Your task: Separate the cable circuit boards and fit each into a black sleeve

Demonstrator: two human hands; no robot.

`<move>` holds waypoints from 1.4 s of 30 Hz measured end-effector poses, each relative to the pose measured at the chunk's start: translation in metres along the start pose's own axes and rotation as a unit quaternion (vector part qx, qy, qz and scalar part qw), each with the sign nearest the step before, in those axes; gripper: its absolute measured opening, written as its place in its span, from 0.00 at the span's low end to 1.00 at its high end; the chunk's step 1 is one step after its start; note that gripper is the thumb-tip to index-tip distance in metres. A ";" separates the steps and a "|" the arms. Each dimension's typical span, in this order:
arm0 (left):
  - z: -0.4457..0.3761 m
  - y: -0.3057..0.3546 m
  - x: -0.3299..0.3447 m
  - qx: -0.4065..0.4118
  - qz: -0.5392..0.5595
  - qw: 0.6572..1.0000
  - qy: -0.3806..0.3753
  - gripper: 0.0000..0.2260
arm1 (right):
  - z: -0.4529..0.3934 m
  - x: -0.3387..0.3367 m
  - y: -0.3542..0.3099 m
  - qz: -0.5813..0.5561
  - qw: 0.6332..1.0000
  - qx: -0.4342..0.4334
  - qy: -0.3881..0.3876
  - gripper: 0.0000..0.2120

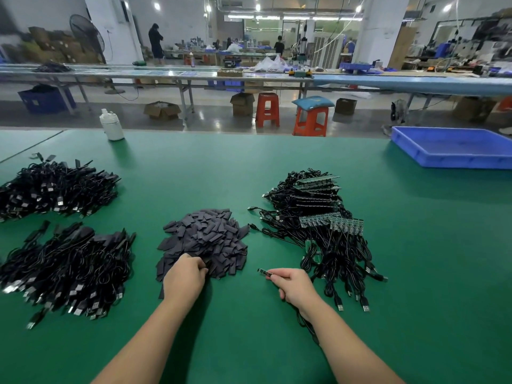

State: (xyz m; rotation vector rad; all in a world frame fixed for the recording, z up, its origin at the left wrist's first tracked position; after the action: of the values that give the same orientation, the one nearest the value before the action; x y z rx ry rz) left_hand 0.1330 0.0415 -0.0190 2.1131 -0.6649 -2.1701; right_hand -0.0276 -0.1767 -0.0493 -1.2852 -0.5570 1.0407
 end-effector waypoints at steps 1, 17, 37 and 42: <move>0.001 -0.001 -0.001 0.002 0.003 1.000 0.012 0.06 | 0.000 0.000 0.000 -0.004 1.000 0.004 -0.004 0.09; 0.036 0.064 0.030 0.127 0.250 0.947 -0.158 0.12 | 0.002 -0.005 0.004 -0.009 0.998 -0.002 -0.070 0.10; 0.044 0.067 0.027 0.226 0.225 0.947 -0.040 0.10 | 0.003 -0.014 0.006 -0.103 0.992 0.012 -0.074 0.10; 0.045 0.070 0.028 0.227 0.251 0.941 -0.025 0.08 | 0.000 -0.013 0.009 -0.114 0.989 0.020 -0.088 0.09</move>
State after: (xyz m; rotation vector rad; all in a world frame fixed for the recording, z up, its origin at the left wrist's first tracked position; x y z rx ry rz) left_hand 0.0689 -0.0188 -0.0232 1.7661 -1.6362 -1.9091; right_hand -0.0366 -0.1886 -0.0550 -1.0712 -0.7945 0.9742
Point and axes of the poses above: each hand's wrist, its own z-axis away from the middle knuckle, its own x-axis out of the palm, y = z × x, the point moved 3 cm from there along -z, towards the middle knuckle, and after that the axes turned 4 degrees about -x, right-handed, at the moved point
